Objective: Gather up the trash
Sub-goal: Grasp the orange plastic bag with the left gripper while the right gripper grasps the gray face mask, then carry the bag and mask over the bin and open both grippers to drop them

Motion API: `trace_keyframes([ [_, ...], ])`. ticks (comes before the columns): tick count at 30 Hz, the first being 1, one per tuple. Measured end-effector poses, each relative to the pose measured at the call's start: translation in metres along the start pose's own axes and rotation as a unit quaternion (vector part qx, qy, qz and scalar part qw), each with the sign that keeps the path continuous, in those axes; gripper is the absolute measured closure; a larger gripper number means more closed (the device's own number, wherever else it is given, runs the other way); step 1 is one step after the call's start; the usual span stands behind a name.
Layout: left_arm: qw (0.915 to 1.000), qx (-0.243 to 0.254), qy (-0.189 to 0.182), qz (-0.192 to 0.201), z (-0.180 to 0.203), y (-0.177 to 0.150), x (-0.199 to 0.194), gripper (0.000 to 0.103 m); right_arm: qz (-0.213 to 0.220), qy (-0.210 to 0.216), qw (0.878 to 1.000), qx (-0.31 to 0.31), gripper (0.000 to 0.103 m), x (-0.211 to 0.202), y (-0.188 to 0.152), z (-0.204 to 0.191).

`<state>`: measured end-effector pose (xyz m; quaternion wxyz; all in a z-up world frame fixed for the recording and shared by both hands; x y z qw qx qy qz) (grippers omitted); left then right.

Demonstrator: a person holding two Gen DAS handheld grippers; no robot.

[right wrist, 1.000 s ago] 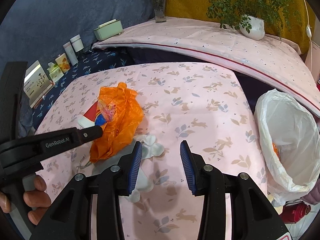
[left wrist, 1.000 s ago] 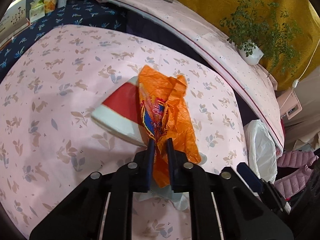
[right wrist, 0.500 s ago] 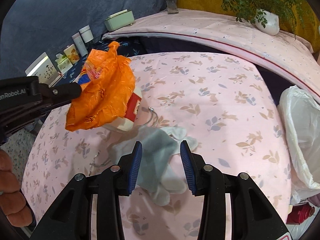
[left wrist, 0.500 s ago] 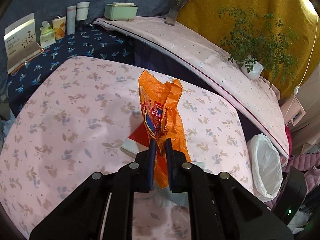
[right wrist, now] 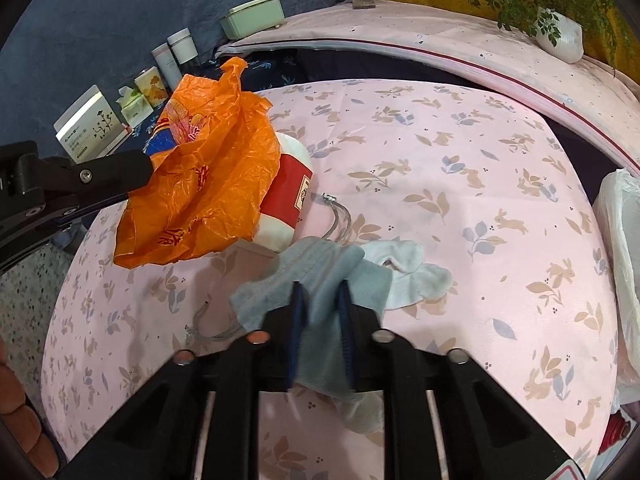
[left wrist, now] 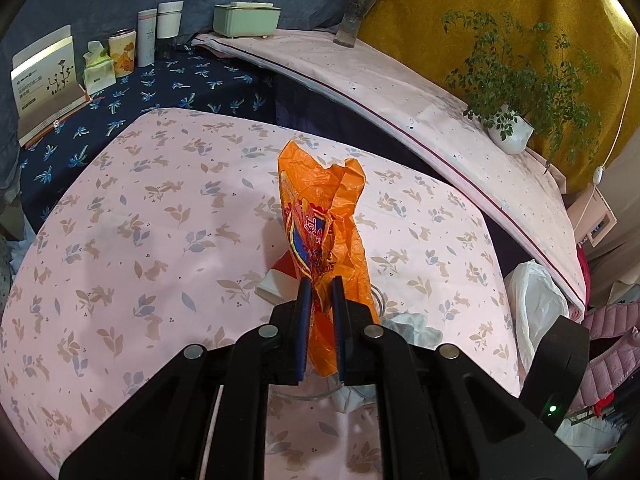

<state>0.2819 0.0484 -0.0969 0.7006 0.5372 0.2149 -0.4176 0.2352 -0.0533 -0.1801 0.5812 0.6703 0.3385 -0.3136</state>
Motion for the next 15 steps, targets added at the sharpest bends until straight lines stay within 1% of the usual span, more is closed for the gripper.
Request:
trace_keyframes([
  [1, 1.0000, 0.000, 0.000, 0.000, 0.001, 0.000, -0.001, 0.093, 0.002, 0.001, 1.000, 0.000, 0.098, -0.002, 0.001, 0.000],
  [7, 0.9999, 0.009, -0.002, 0.009, 0.013, 0.003, -0.013, 0.093, 0.039, 0.003, 0.999, 0.006, 0.099, -0.034, 0.019, 0.008],
  [15, 0.9991, 0.033, -0.013, 0.024, 0.051, 0.007, -0.031, 0.093, 0.091, 0.001, 0.996, 0.019, 0.099, -0.090, 0.049, 0.035],
])
Point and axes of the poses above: each gripper's, at about its wrist camera, not at the fingertips, and x roughly the way its jaws point, z to its right, y to its top, the point moved 9 cm from there along x, roughly the way its jaws point, and after that the axes turned 5 degrees about -x, right-handed, at the moved point
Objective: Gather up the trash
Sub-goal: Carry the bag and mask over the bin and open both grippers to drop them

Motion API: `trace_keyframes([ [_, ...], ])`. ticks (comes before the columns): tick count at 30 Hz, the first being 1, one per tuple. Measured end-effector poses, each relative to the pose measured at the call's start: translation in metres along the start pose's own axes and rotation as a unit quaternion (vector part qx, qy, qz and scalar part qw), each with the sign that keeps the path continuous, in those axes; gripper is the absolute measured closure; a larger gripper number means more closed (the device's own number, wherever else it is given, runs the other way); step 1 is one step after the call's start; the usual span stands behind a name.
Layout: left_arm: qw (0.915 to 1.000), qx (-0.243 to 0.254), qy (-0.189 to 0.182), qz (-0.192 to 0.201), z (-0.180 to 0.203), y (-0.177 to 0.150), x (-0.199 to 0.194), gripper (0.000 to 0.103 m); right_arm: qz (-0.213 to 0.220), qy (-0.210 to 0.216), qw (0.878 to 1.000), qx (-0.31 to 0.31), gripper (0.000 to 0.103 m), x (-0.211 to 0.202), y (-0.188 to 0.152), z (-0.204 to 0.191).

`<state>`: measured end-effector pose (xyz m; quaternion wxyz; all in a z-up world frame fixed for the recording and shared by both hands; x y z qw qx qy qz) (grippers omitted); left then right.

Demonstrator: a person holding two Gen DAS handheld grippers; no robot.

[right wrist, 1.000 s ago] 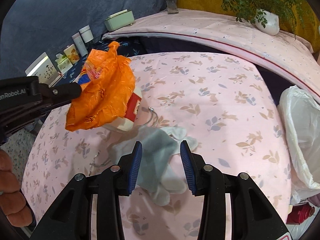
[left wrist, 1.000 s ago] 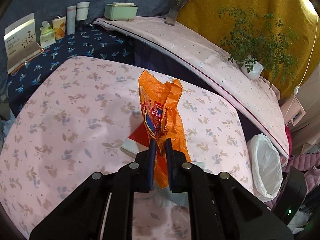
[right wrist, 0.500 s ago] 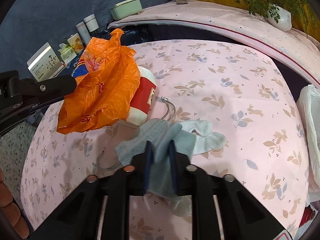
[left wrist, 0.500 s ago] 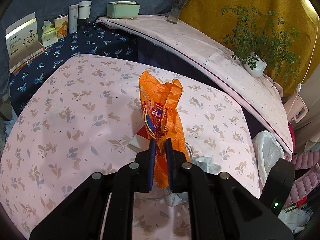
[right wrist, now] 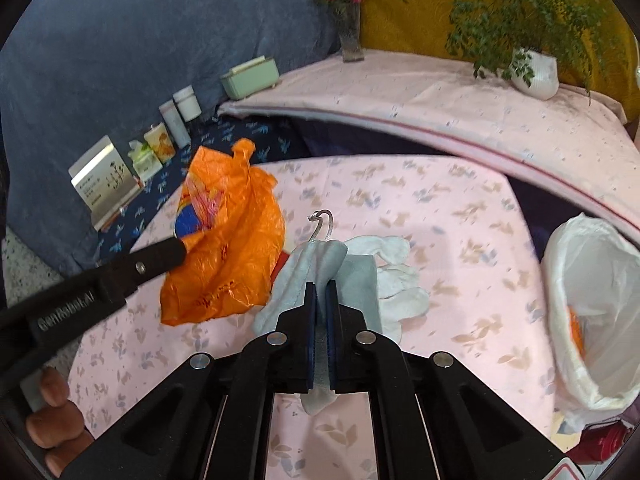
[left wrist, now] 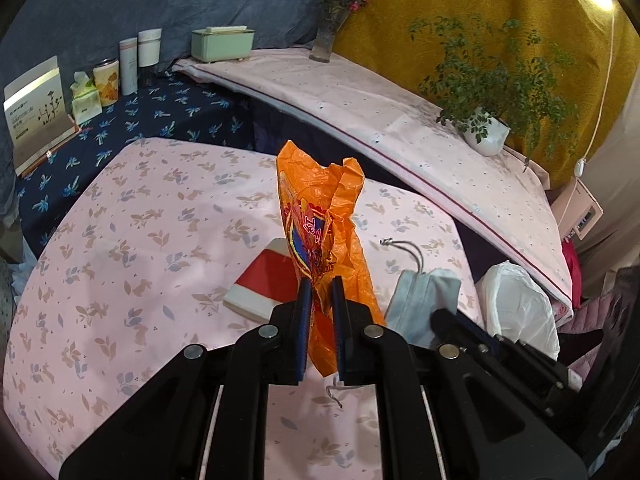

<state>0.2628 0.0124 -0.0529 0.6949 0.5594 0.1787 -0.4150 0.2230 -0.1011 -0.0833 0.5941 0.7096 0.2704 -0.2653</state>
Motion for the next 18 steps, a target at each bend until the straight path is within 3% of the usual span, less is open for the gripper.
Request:
trace_keyframes([
  [7, 0.9999, 0.009, -0.010, 0.005, 0.030, 0.000, -0.008, 0.093, 0.004, -0.004, 1.000, 0.018, 0.098, -0.019, 0.006, 0.031],
  [18, 0.9995, 0.027, -0.003, -0.014, 0.044, -0.022, 0.007, 0.093, -0.055, -0.018, 0.997, 0.049, 0.092, 0.011, -0.056, 0.072],
])
Point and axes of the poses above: each gripper's, at about its wrist camera, not at the fingertips, and x roughly the way its jaws point, z to its right, y to its top, the point moved 9 cm from there along x, roughly the way its jaws point, and after that the axes turned 5 degrees about -x, right-handed, at the moved point
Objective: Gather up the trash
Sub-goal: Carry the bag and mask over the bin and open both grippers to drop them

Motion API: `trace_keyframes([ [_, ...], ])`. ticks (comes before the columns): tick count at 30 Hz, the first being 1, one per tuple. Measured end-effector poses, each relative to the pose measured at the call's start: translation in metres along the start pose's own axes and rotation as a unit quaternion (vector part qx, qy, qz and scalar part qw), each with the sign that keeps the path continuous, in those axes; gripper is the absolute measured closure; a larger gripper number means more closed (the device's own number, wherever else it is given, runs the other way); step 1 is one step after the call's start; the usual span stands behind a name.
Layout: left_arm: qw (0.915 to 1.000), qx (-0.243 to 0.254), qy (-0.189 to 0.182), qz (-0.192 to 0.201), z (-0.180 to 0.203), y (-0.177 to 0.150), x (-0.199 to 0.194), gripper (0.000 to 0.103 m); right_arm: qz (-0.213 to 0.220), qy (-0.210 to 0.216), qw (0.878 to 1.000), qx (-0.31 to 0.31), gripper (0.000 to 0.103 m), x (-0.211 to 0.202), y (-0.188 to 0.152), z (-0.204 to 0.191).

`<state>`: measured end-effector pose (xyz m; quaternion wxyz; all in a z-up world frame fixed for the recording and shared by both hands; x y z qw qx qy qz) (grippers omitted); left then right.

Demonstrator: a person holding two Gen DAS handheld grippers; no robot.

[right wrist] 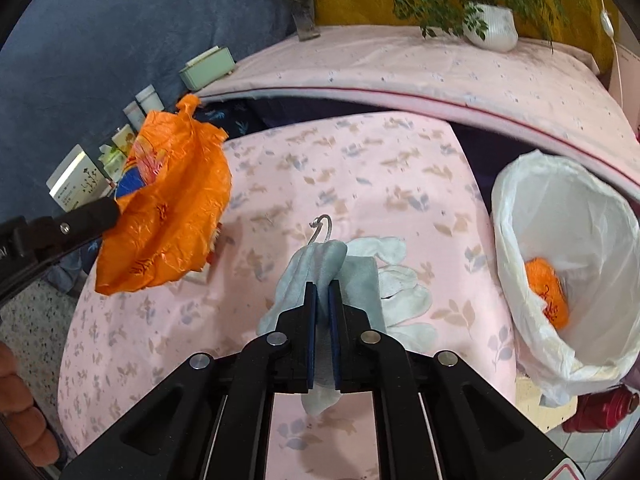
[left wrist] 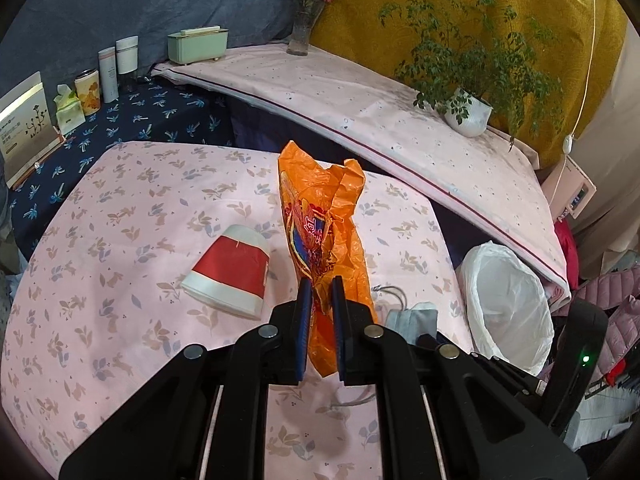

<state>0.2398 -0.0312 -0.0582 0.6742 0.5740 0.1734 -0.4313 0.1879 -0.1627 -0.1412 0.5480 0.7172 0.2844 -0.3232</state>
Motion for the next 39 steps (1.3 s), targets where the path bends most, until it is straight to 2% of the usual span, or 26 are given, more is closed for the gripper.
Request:
trace_keyframes([
  [5, 1.0000, 0.001, -0.001, -0.007, 0.003, -0.005, 0.007, 0.093, -0.004, -0.006, 1.000, 0.004, 0.091, 0.005, -0.006, 0.006],
  [12, 0.9999, 0.003, 0.000, -0.011, 0.004, -0.007, 0.013, 0.093, -0.001, -0.011, 1.000, -0.001, 0.080, 0.008, 0.001, 0.005],
  [17, 0.9999, 0.003, 0.001, -0.014, 0.005, -0.007, 0.018, 0.093, -0.010, -0.020, 1.000, -0.013, 0.079, 0.021, 0.004, 0.004],
  [18, 0.9999, 0.004, 0.001, -0.014, 0.005, -0.006, 0.018, 0.093, -0.016, -0.021, 1.000, -0.014, 0.080, 0.024, 0.003, 0.005],
  [21, 0.9999, 0.005, 0.002, -0.015, 0.005, -0.006, 0.020, 0.093, -0.026, -0.023, 0.999, -0.017, 0.096, 0.029, 0.000, 0.008],
  [22, 0.9999, 0.004, 0.002, -0.016, 0.005, -0.006, 0.021, 0.093, -0.025, -0.025, 0.999, -0.018, 0.097, 0.029, 0.000, 0.008],
  [30, 0.9999, 0.007, 0.000, -0.015, 0.011, -0.005, 0.021, 0.093, 0.021, -0.018, 0.999, -0.015, 0.099, -0.003, 0.026, 0.010],
  [39, 0.9996, 0.025, -0.011, -0.005, 0.039, 0.001, 0.009, 0.093, 0.078, -0.020, 0.997, -0.008, 0.099, -0.054, 0.068, 0.022],
])
Point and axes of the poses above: each gripper's, at about its wrist camera, not at the fingertips, and x roughly the way its jaws point, z to its right, y to its top, the point moved 9 cm from there along x, roughly the way its jaws point, and after that the axes turned 5 degrees about -x, right-handed, at the moved point
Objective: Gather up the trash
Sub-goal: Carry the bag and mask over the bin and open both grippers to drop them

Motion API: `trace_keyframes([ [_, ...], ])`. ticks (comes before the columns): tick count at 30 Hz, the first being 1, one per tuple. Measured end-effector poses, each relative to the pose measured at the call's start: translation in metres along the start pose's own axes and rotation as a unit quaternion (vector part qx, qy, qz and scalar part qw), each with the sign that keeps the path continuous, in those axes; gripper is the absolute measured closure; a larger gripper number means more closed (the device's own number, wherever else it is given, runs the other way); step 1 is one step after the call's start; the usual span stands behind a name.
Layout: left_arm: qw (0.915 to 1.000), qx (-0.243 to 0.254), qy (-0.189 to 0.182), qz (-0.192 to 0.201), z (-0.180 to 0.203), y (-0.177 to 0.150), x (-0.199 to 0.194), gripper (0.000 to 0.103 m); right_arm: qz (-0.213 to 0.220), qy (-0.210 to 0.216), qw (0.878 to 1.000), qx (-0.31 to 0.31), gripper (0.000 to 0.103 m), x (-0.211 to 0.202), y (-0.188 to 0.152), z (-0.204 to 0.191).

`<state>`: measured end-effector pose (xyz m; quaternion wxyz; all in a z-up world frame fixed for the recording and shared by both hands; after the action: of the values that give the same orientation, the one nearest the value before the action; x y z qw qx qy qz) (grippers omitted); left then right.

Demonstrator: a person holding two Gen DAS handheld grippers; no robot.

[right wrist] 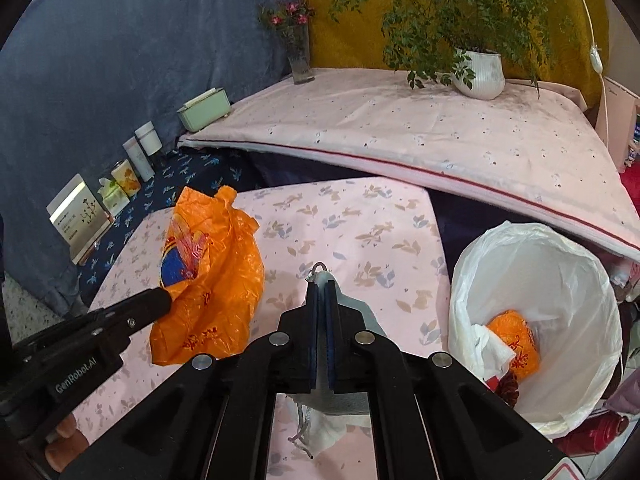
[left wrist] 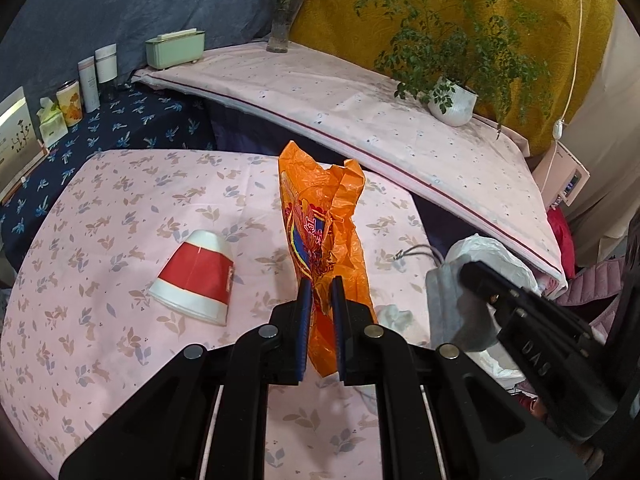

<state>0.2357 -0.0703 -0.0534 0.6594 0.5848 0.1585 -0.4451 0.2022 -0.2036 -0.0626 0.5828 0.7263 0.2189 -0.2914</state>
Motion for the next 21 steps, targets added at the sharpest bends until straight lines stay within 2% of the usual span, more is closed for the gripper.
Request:
trace_keyframes([
  [10, 0.9992, 0.035, -0.016, -0.001, 0.052, 0.000, 0.000, 0.093, 0.024, -0.026, 0.999, 0.023, 0.099, -0.029, 0.019, 0.048],
  [21, 0.9936, 0.094, -0.059, -0.019, 0.142, -0.015, 0.017, 0.093, 0.039, -0.069, 0.995, 0.063, 0.099, -0.059, 0.016, 0.131],
])
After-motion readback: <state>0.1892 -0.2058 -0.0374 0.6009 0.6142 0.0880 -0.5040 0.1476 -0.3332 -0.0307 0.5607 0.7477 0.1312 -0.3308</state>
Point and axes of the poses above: each gripper's, at about its wrist camera, not at the fingertips, and x roughly the way its jaws point, z to its right, y to its top, the point moved 9 cm from there along x, roughly the way its jaws point, and after that the axes turned 5 degrees about -x, right-handed, at the moved point
